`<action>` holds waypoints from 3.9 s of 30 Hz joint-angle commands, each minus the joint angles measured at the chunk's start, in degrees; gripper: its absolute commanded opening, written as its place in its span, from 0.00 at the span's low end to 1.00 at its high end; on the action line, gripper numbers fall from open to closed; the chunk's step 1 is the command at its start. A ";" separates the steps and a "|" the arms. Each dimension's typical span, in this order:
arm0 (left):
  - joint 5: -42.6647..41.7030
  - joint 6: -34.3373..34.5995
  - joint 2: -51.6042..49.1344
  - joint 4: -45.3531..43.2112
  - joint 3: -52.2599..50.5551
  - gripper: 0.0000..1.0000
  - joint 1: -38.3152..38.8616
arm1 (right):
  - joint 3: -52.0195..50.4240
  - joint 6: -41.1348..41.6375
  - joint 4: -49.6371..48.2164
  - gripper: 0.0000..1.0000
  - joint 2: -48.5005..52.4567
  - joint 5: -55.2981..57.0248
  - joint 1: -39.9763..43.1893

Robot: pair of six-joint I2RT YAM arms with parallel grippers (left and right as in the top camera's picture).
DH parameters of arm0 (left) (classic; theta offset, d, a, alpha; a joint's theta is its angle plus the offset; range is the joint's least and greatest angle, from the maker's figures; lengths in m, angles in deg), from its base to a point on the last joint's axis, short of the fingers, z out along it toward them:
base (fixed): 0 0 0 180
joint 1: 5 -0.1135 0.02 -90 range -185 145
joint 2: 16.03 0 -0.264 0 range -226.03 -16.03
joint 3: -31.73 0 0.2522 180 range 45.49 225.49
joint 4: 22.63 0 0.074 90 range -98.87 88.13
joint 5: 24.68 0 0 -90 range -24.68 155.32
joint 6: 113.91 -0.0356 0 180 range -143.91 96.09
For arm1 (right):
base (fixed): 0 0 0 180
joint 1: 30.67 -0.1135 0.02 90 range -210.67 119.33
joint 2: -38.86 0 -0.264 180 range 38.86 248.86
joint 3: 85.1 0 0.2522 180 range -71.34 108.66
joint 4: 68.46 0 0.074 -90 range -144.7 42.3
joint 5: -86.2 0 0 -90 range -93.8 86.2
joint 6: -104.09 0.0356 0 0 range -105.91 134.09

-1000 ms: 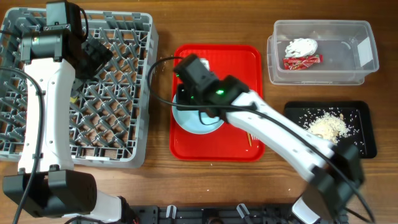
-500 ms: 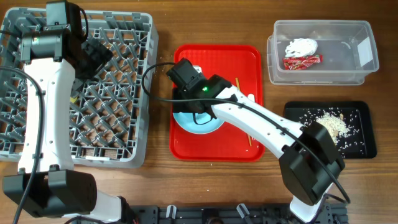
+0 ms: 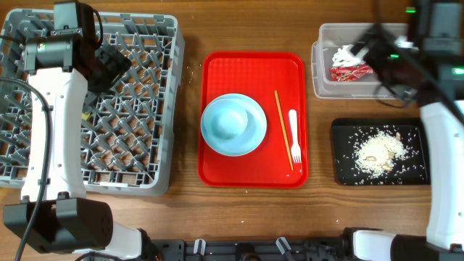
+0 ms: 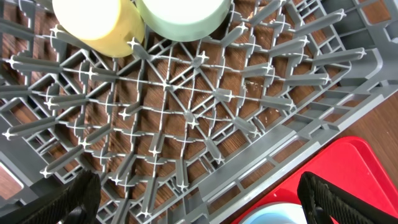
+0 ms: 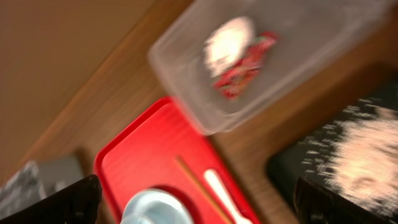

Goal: Sort waste into correct bins and load items into the dishwasher rack
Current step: 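Reach the left gripper to the stacked bowl and plate on tray, then grasp the small light blue bowl rim with left gripper and lift, then carry the blue bowl left into the grey rack and lower it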

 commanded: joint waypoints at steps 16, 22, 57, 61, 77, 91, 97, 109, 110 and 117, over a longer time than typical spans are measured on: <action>-22.95 -21.11 -0.17 8.98 -0.02 1.00 28.02 | -0.11 -0.63 0.00 1.00 1.20 0.26 9.07; 0.79 -14.51 -5.18 5.53 -0.02 1.00 49.40 | -0.11 -0.66 0.00 1.00 1.20 0.24 9.07; 4.55 -39.56 -26.77 -7.37 -1.09 0.77 47.58 | -0.11 -0.66 0.00 1.00 1.20 0.24 9.07; 2.86 -39.58 -26.86 -9.44 -3.87 0.72 47.39 | -0.11 -0.63 0.00 0.99 1.20 0.24 9.07; -0.42 -39.10 -26.86 -13.25 -7.43 0.22 48.33 | -0.11 -0.63 0.00 1.00 1.20 0.24 9.07; 1.40 -39.04 -26.88 -14.86 -9.03 0.04 48.85 | -0.11 -0.66 0.00 1.00 1.20 0.24 9.07; 8.90 -35.60 -26.84 -14.71 -9.01 0.04 49.29 | -0.11 -0.66 0.00 1.00 1.20 0.24 9.07; 26.80 -28.96 -20.26 -12.37 -5.53 0.04 54.80 | -0.11 -0.63 0.00 1.00 1.20 0.24 9.07; 27.93 -28.61 -19.58 -12.33 -5.46 0.04 54.55 | -0.11 -0.66 0.00 1.00 1.20 0.24 9.07; 33.99 -21.53 -10.21 -12.44 -5.46 0.04 45.81 | -0.11 -0.66 -0.02 1.00 1.20 0.24 9.07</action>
